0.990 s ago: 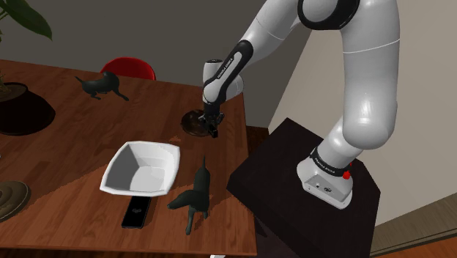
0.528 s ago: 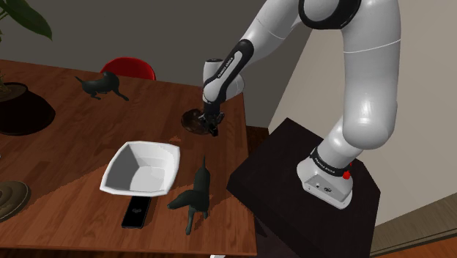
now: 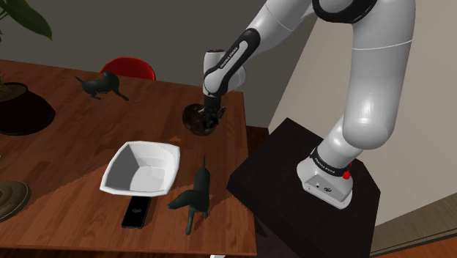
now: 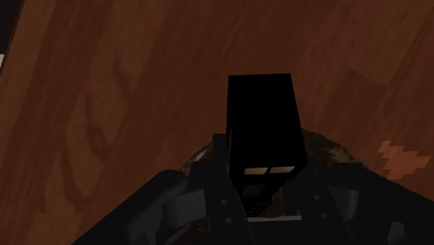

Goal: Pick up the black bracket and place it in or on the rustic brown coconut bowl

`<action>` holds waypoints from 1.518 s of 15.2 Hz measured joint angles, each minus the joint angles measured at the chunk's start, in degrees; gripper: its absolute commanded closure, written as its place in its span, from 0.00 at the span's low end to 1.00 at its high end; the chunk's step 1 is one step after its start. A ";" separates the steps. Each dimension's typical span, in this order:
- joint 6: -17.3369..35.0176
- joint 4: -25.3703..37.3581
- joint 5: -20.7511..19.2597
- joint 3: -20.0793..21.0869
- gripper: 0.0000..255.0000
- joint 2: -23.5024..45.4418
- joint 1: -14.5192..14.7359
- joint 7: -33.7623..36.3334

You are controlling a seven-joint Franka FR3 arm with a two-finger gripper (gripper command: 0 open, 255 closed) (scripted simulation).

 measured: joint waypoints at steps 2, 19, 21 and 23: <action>-1.26 -0.33 0.08 0.05 1.00 -1.59 -0.19 -0.05; -12.35 4.38 -0.06 0.18 1.00 -7.96 -0.66 0.68; -14.82 10.20 -0.74 -0.15 1.00 -4.58 -0.49 1.01; -16.49 14.75 -1.21 -0.42 1.00 -1.70 -0.34 1.23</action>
